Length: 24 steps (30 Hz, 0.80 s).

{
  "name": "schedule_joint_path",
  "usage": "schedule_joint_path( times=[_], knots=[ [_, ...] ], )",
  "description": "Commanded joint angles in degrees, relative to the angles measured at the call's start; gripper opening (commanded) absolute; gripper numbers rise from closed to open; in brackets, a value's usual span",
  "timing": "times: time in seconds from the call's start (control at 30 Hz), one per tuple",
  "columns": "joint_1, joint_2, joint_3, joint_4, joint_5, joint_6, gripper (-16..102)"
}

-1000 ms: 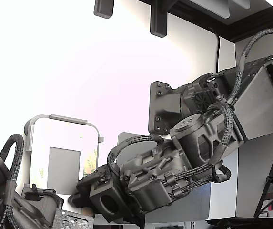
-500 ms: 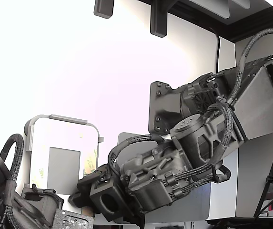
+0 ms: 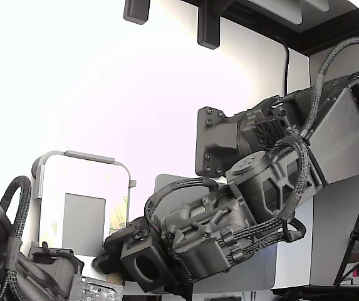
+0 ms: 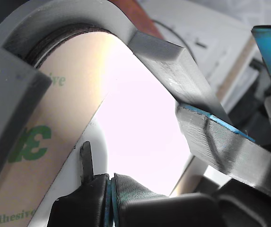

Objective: Peel off protective film from adhesive tape.

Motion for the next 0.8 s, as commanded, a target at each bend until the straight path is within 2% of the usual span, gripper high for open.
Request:
schedule_joint_path(
  times=[0.0,0.77],
  knots=[
    [-0.4,1.4,-1.1,-0.5,0.0,-0.1,-9],
    [-0.4,0.9,-1.1,-1.0,-0.1,-0.2,-9]
  ],
)
